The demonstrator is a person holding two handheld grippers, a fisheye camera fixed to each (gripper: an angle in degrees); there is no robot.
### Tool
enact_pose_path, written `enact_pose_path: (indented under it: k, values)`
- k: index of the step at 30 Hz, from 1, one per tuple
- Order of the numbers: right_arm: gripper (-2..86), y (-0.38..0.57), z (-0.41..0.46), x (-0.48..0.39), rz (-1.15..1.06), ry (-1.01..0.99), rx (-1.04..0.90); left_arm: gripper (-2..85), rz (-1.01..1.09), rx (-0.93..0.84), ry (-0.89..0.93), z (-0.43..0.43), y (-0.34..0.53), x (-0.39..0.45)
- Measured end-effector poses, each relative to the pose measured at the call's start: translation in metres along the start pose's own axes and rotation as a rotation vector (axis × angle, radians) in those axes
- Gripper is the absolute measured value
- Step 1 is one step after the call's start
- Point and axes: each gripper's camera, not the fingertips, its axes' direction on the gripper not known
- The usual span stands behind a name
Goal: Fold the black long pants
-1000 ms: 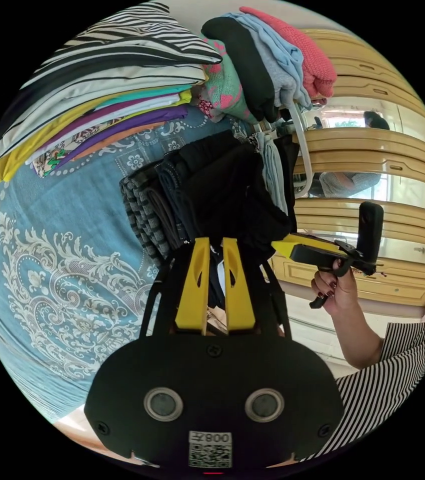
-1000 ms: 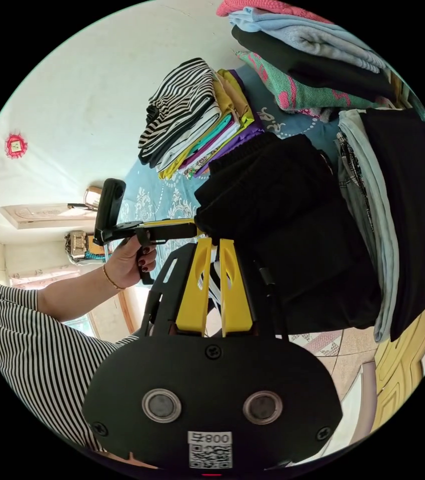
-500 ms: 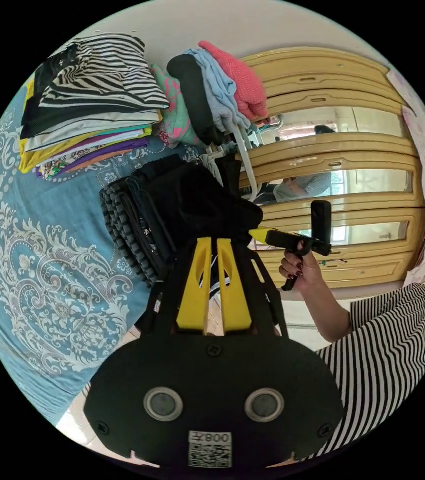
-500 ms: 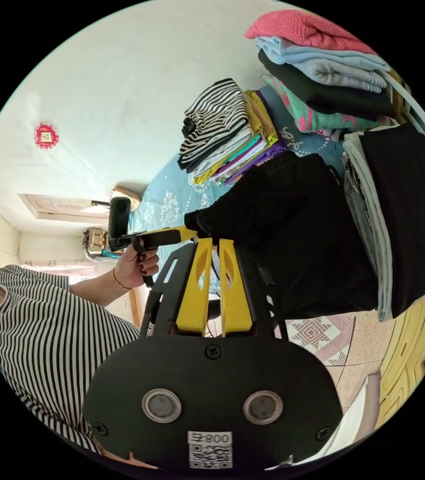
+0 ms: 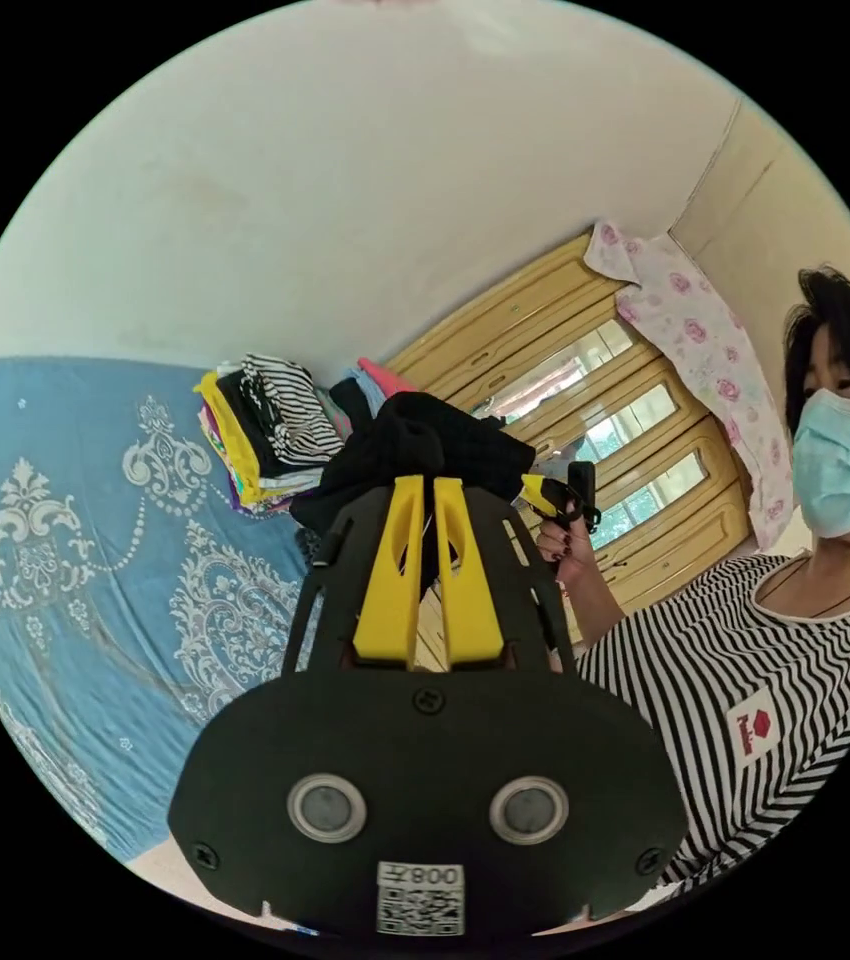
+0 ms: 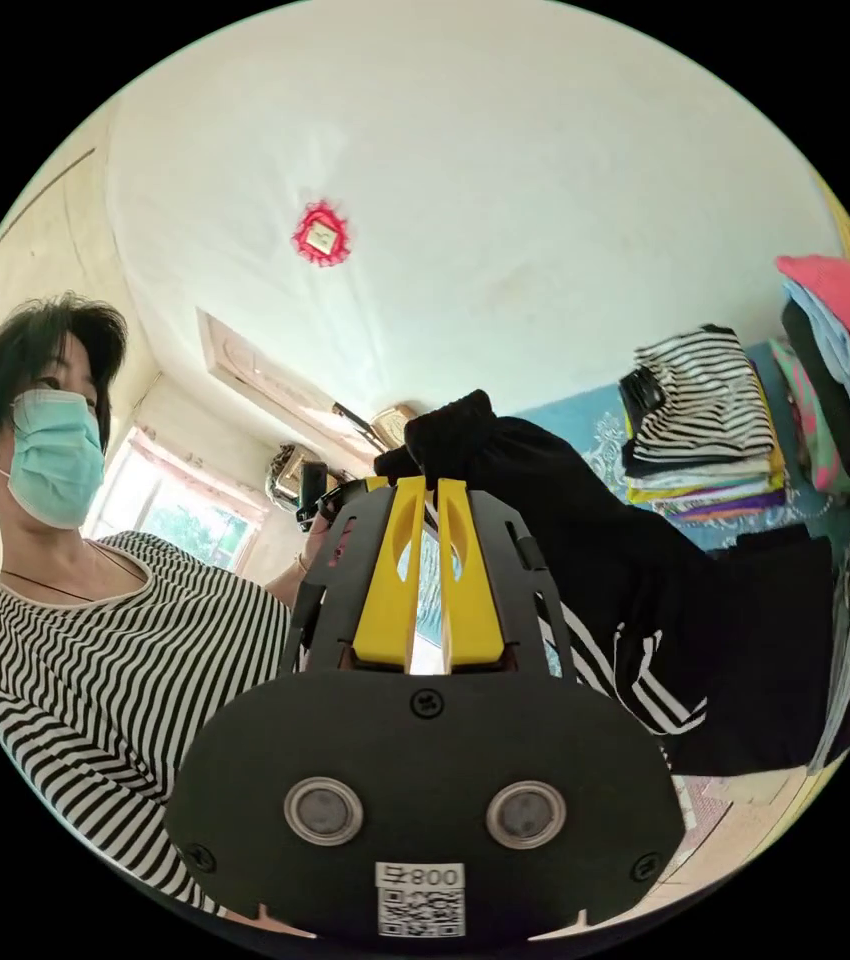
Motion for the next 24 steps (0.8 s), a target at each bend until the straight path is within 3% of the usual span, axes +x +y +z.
enact_pose_path:
  k: [5,11,17,24]
  values:
    - [1.9,-0.025,0.076,-0.097,-0.175,-0.072,0.009,2.0,0.101,0.217,-0.035,-0.197,0.036,0.053]
    - [1.9,-0.050,0.157,-0.183,-0.324,-0.074,-0.016,2.0,0.233,0.356,-0.142,-0.359,0.085,0.124]
    - [1.8,-0.066,0.206,-0.245,-0.457,-0.180,0.028,2.1,0.361,0.505,-0.118,-0.472,0.133,0.199]
    - [1.8,-0.083,0.233,-0.307,-0.653,-0.207,0.114,2.1,0.545,0.485,-0.182,-0.542,0.163,0.290]
